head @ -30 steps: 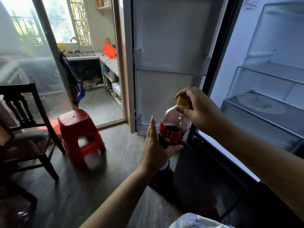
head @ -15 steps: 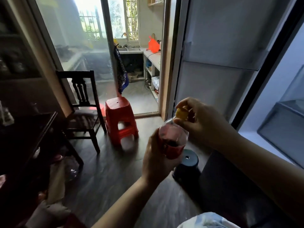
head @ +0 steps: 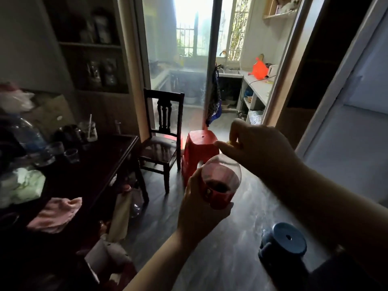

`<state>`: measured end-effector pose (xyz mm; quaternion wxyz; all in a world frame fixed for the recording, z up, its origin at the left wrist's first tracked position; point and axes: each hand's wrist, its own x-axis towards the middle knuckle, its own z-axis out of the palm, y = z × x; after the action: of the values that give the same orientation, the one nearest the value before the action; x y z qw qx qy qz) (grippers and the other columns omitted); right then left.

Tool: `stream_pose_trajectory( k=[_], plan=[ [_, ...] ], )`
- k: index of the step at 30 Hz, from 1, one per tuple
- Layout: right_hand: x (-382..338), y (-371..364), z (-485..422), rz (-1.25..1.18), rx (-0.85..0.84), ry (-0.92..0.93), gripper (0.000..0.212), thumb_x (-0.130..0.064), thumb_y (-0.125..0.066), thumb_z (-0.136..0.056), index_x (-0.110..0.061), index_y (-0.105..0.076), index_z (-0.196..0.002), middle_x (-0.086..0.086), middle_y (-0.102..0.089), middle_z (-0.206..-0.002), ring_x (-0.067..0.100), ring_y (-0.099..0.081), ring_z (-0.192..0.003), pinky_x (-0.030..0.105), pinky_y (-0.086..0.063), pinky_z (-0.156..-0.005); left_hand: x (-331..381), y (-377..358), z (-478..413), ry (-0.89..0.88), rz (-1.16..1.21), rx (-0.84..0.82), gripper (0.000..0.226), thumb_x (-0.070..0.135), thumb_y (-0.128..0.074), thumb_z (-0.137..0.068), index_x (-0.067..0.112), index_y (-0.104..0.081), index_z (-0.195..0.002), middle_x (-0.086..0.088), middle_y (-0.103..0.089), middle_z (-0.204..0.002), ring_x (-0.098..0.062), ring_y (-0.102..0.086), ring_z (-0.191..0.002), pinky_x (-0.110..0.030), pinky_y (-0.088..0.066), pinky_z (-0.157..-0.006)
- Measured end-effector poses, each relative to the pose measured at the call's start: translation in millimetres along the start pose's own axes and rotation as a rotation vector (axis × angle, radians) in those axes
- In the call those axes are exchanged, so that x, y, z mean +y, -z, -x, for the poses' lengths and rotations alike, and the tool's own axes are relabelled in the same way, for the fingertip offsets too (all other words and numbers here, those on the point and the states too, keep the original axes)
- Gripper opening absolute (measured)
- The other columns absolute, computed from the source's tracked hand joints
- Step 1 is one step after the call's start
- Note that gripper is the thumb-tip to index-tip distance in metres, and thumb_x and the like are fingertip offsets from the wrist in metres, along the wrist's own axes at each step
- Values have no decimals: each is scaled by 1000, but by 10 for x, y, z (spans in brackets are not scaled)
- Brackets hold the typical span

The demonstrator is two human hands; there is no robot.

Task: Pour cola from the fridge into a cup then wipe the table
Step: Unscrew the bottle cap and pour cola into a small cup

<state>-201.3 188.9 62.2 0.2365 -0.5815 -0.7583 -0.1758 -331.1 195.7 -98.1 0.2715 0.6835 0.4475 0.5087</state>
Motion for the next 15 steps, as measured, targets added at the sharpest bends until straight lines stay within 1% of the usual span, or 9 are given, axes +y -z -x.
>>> stream_pose_trajectory(
  k=[3,6,7,8,10,11,13,14,15],
  plan=[
    [-190,-246,-424,-119,-4,90,38,-58,-45,-80,-20,-43,-75,-12,-41,-54,9,-44,-46,19,-30,-44,-248,298,-297,36,29,8,100,43,-90,-53,37,-33,-135,16,-53,-127,-1,-54,-113,-27,-51,-88],
    [-335,-493,-761,-191,15,133,32,-52,-51,-80,-22,-41,-74,-14,-35,-52,-4,-34,-46,8,-23,-47,-472,554,-563,38,89,3,99,46,-85,-53,31,-34,-137,6,-56,-127,-11,-57,-114,-40,-50,-91],
    [-373,-572,-858,-210,26,150,31,-49,-54,-80,-22,-41,-73,-14,-34,-51,-4,-33,-46,8,-26,-46,-537,628,-642,34,100,10,98,47,-83,-54,31,-34,-137,4,-56,-127,-13,-57,-114,-42,-50,-92],
    [-407,-649,-952,-232,32,168,30,-46,-56,-81,-20,-43,-73,-14,-34,-51,-4,-33,-46,6,-29,-48,-598,695,-718,32,104,16,96,47,-83,-54,36,-33,-136,5,-56,-127,-13,-57,-114,-42,-50,-92],
    [-468,-795,-1121,-267,40,190,29,-40,-63,-82,-18,-46,-73,-13,-34,-50,0,-34,-45,4,-31,-52,-715,814,-853,31,84,18,93,44,-85,-55,51,-30,-130,10,-57,-125,-10,-58,-112,-39,-52,-90],
    [-492,-863,-1198,-282,49,202,30,-37,-66,-82,-18,-46,-72,-13,-33,-49,1,-34,-44,4,-31,-52,-777,871,-909,38,72,16,93,42,-86,-55,55,-30,-128,12,-58,-123,-9,-59,-110,-38,-53,-88],
    [-547,-981,-1348,-322,51,245,30,-36,-66,-80,-20,-43,-72,-15,-31,-48,-5,-32,-44,4,-30,-51,-903,992,-1016,63,65,15,92,37,-88,-56,55,-32,-127,14,-60,-120,-7,-61,-107,-38,-53,-87],
    [-577,-1029,-1419,-343,33,277,28,-38,-64,-80,-21,-42,-72,-15,-31,-47,-4,-32,-42,5,-29,-49,-968,1047,-1063,74,63,9,93,34,-90,-56,56,-33,-126,17,-60,-118,-4,-61,-107,-34,-53,-87],
    [-607,-1070,-1489,-360,11,318,27,-39,-61,-79,-20,-44,-72,-16,-30,-47,1,-34,-40,5,-29,-48,-1032,1100,-1099,83,54,0,95,32,-91,-55,58,-33,-126,21,-60,-117,0,-60,-106,-26,-52,-86]
  ],
)
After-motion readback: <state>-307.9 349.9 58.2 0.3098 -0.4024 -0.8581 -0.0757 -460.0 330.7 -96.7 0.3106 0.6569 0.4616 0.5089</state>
